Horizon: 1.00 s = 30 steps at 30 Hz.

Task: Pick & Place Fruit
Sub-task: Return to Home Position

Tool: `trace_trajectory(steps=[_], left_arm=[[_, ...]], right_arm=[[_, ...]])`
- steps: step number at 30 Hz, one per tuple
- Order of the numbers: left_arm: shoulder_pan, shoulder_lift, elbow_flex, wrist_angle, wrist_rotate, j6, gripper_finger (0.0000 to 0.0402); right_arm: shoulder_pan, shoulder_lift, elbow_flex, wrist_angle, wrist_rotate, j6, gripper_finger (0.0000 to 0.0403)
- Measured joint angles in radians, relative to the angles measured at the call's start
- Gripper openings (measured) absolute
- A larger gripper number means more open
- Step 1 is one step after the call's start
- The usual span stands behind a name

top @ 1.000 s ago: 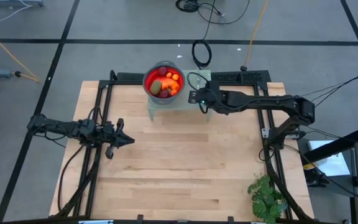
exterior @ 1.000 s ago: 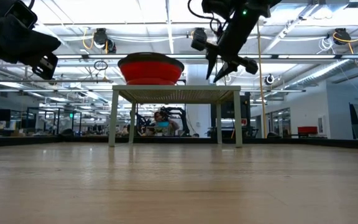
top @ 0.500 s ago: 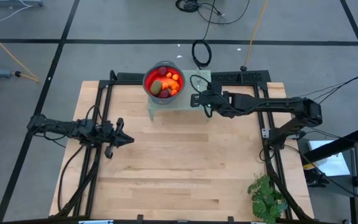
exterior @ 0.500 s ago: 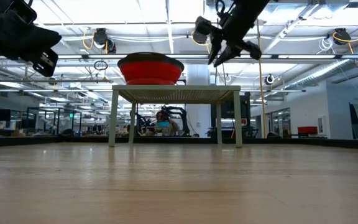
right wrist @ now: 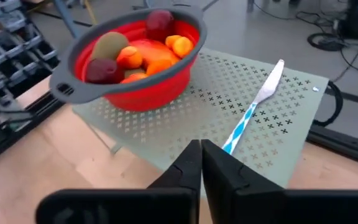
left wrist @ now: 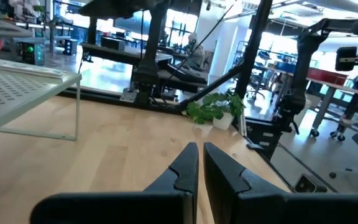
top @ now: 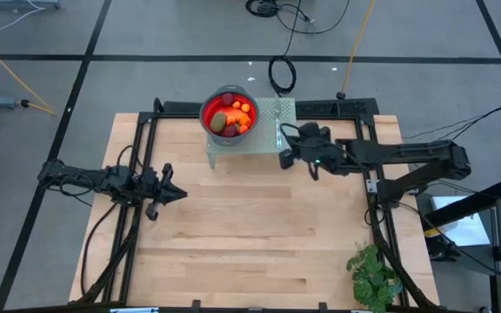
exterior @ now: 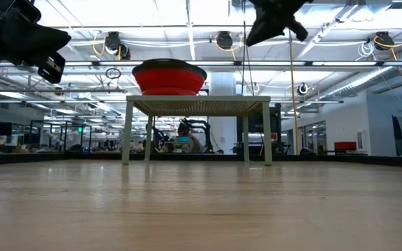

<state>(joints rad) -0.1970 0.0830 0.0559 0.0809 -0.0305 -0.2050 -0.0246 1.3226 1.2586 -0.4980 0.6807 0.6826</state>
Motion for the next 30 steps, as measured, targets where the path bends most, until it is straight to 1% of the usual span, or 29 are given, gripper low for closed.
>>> trace_trajectory(steps=[4, 9, 11, 14, 18, 20, 22, 26, 30], left_arm=[[0.0, 0.0, 0.0, 0.0, -0.043, 0.0, 0.0024], [0.0, 0.0, 0.0, -0.001, -0.14, 0.0, 0.0024], [0.0, 0.0, 0.0, 0.002, -0.163, 0.0, 0.0024], [0.0, 0.0, 0.0, 0.03, -0.163, 0.006, 0.0024], [0.0, 0.0, 0.0, 0.082, -0.163, 0.051, 0.0024], [0.0, 0.0, 0.0, 0.107, -0.165, 0.079, 0.0024], [0.0, 0.0, 0.0, 0.109, -0.165, 0.099, 0.0024], [0.0, 0.0, 0.0, 0.11, -0.188, 0.098, 0.0024], [0.0, 0.0, 0.0, 0.108, -0.207, 0.111, 0.0024]], right_arm=[[0.025, -0.09, -0.089, 0.008, 0.0, -0.036, 0.0001], [0.052, -0.225, -0.227, 0.032, -0.003, -0.037, 0.0001], [0.065, -0.281, -0.285, 0.072, -0.004, -0.045, 0.0], [0.09, -0.356, -0.364, 0.17, -0.007, -0.101, 0.0], [0.115, -0.432, -0.442, 0.315, -0.093, -0.256, 0.0], [0.13, -0.457, -0.467, 0.387, -0.132, -0.345, 0.0], [0.15, -0.475, -0.478, 0.431, -0.135, -0.427, 0.0], [0.184, -0.507, -0.478, 0.422, -0.134, -0.538, 0.0], [0.204, -0.541, -0.478, 0.382, -0.135, -0.581, 0.0]])
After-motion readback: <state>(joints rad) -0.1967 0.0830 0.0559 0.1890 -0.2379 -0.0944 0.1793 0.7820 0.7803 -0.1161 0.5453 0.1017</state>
